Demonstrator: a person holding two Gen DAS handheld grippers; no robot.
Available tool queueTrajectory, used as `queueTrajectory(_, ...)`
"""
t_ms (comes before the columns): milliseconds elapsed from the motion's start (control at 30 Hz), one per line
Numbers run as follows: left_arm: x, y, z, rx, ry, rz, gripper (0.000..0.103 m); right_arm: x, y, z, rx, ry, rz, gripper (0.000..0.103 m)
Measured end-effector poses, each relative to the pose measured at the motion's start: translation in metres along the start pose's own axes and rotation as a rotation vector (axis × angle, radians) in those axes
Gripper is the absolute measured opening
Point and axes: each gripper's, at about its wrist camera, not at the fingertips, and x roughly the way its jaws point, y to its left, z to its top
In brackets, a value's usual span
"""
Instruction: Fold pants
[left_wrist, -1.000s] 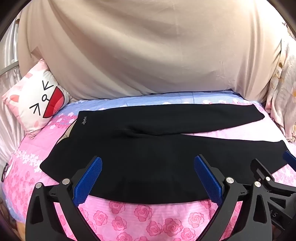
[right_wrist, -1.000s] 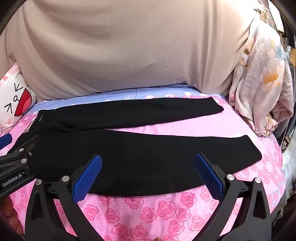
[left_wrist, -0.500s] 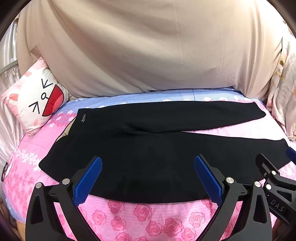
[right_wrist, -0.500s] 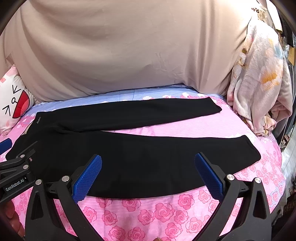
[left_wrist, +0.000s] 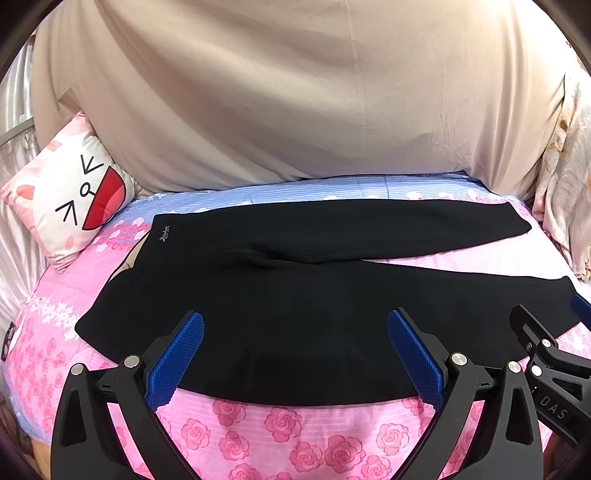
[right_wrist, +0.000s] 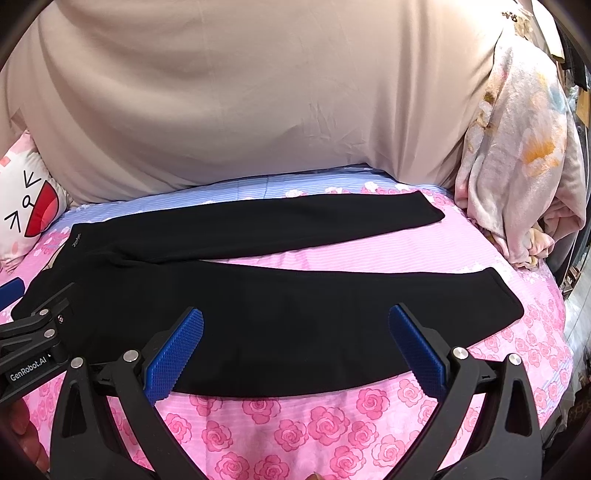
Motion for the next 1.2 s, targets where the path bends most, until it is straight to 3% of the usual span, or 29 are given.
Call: queueTrajectory(1200, 0.025, 0.003, 0.011, 0.007, 0.023, -0.001, 0.098, 0.026, 0.001, 0.01, -0.009, 0.027, 0.001, 0.098)
